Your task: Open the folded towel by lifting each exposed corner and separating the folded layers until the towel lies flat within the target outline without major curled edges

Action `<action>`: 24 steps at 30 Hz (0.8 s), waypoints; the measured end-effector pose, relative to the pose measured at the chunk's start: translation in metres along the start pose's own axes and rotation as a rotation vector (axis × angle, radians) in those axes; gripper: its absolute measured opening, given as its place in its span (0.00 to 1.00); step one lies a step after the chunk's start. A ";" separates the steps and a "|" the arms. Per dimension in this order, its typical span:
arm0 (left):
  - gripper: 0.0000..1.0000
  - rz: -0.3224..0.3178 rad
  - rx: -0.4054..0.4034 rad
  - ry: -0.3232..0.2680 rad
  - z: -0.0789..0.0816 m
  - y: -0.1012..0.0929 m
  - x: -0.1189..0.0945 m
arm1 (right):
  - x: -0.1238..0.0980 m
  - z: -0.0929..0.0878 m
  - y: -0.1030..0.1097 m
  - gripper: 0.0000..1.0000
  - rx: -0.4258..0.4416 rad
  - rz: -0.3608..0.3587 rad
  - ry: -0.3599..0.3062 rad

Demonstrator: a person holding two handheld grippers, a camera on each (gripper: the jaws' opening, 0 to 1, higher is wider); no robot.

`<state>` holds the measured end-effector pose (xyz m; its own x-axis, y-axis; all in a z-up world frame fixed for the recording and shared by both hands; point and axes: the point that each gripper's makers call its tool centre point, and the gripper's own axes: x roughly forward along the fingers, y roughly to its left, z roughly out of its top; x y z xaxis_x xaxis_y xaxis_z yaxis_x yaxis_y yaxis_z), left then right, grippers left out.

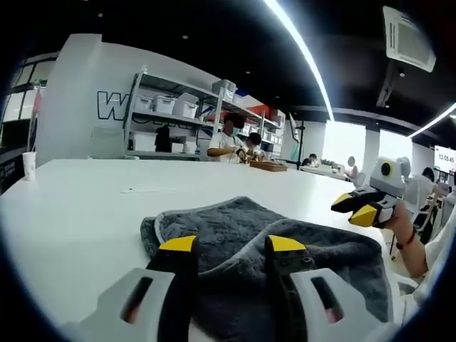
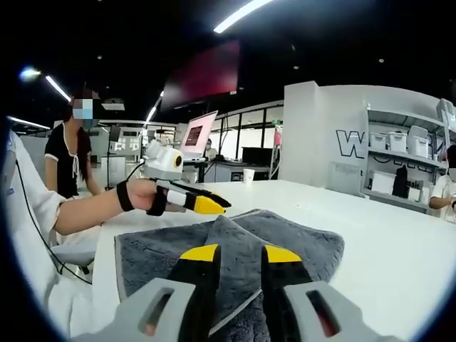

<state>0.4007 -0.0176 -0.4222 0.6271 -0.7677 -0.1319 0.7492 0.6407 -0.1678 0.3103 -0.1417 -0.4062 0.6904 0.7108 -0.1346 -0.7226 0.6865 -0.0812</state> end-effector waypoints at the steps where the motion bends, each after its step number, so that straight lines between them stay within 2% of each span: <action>1: 0.37 0.002 0.000 -0.002 0.000 0.000 0.000 | 0.001 -0.001 -0.001 0.18 -0.001 -0.002 0.001; 6: 0.39 0.028 -0.007 -0.029 0.005 0.011 0.003 | 0.001 -0.004 -0.005 0.19 0.002 -0.018 0.012; 24: 0.38 0.060 -0.028 -0.005 0.003 0.031 0.015 | 0.015 -0.004 -0.004 0.19 0.011 -0.011 0.015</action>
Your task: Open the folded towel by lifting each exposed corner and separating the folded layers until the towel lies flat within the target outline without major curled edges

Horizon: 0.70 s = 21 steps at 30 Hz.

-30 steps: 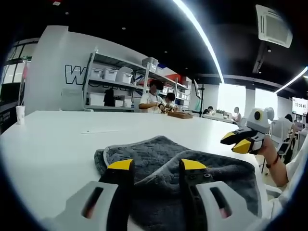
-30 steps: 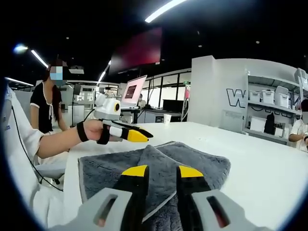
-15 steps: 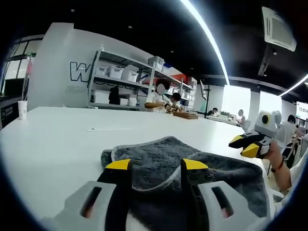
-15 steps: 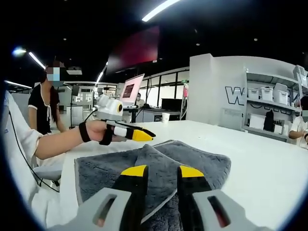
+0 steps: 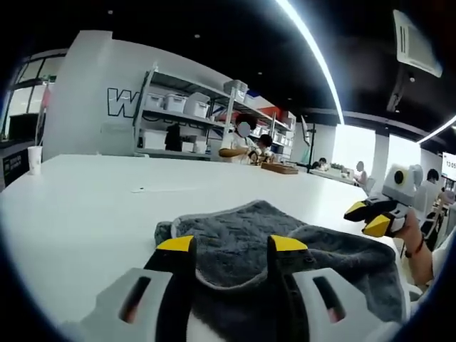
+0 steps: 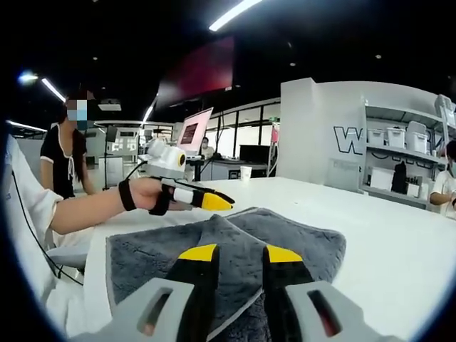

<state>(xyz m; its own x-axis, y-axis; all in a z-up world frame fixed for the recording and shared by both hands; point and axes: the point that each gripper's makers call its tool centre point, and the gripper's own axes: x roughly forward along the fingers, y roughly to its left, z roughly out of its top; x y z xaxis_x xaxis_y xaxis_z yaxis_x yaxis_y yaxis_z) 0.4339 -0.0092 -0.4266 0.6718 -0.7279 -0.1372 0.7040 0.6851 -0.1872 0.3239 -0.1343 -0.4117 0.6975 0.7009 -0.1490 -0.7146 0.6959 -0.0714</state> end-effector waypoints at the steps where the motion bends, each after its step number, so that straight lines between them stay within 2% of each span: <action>1: 0.38 0.004 0.002 -0.004 0.002 0.003 0.001 | 0.001 0.000 0.000 0.19 -0.001 0.000 0.000; 7: 0.37 -0.002 0.018 0.010 0.001 0.006 0.007 | 0.004 0.000 -0.004 0.19 -0.004 -0.015 0.005; 13: 0.35 -0.011 -0.011 0.018 -0.002 0.007 0.013 | 0.010 0.000 -0.009 0.19 0.000 -0.027 0.009; 21: 0.34 0.019 -0.005 0.024 -0.004 0.012 0.022 | 0.013 -0.003 -0.015 0.19 0.001 -0.044 0.015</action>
<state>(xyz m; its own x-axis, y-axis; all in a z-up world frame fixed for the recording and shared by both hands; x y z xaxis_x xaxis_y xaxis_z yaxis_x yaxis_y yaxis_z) 0.4564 -0.0174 -0.4363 0.6791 -0.7155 -0.1636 0.6902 0.6984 -0.1895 0.3435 -0.1361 -0.4152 0.7275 0.6670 -0.1609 -0.6830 0.7263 -0.0776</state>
